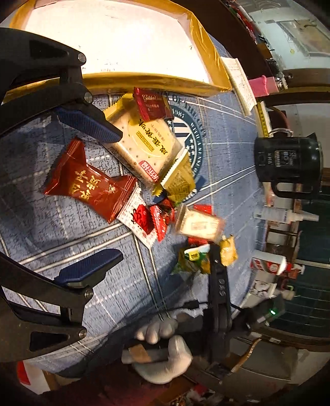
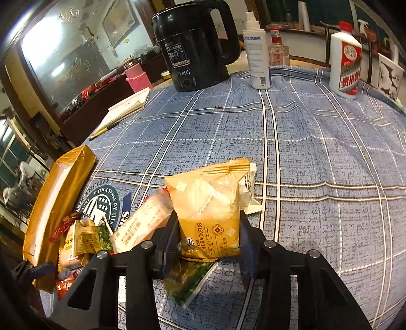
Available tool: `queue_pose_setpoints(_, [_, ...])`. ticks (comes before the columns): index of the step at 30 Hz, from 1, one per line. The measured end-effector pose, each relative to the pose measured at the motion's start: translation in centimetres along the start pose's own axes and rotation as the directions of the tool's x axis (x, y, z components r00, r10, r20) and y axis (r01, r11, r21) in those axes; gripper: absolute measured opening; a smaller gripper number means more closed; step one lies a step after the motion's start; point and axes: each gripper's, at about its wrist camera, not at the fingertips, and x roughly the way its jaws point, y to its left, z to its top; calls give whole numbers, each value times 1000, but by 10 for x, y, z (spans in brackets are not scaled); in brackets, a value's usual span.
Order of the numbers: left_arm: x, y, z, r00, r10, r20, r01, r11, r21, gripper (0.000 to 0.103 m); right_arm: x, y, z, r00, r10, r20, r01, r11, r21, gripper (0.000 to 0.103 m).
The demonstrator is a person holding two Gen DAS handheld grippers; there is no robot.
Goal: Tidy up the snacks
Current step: 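Grasp a red candy packet with the left tool while the right grasps a yellow cracker bag, then carry both packets over the white tray and open both tools to drop them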
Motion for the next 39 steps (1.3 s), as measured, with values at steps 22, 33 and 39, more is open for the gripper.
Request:
queue_pose_setpoints(22, [-54, 20, -13, 994, -39, 99, 55, 986, -155, 28, -80, 42, -30, 986, 143, 84, -143, 990, -2, 44])
queue_pose_setpoints(33, [-92, 108, -23, 972, 196, 127, -151, 942, -299, 28, -80, 154, -43, 955, 297, 11, -293, 946, -138, 44])
queue_pose_setpoints(39, [-86, 161, -29, 957, 282, 65, -240, 898, -368, 28, -56, 234, -50, 928, 366, -68, -372, 905, -206, 44])
